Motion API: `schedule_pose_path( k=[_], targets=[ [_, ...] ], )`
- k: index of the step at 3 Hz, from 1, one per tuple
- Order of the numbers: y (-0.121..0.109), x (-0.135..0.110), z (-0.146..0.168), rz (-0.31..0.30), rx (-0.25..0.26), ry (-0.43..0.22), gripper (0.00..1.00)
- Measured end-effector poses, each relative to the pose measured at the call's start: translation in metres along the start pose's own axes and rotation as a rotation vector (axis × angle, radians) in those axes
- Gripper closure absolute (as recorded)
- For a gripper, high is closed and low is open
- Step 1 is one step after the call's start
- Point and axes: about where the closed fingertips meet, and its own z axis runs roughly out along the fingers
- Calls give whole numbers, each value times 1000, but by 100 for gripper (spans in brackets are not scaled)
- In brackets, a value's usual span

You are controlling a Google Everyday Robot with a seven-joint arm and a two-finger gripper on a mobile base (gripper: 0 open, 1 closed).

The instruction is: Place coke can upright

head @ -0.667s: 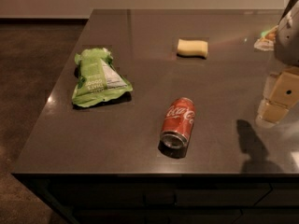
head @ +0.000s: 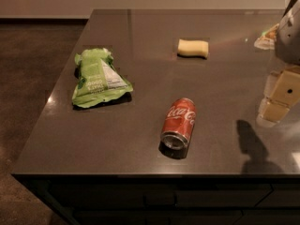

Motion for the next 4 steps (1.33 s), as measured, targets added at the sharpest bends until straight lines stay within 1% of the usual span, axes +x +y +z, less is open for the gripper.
schedule_pose_path(
  k=[1, 2, 3, 4],
  targets=[
    [-2, -12, 4, -57, -24, -30, 0],
    [0, -34, 21, -182, -78, -76, 0],
    [13, -58, 48, -382, -136, -138, 0],
    [29, -77, 68, -554, -162, -154, 0]
  ],
)
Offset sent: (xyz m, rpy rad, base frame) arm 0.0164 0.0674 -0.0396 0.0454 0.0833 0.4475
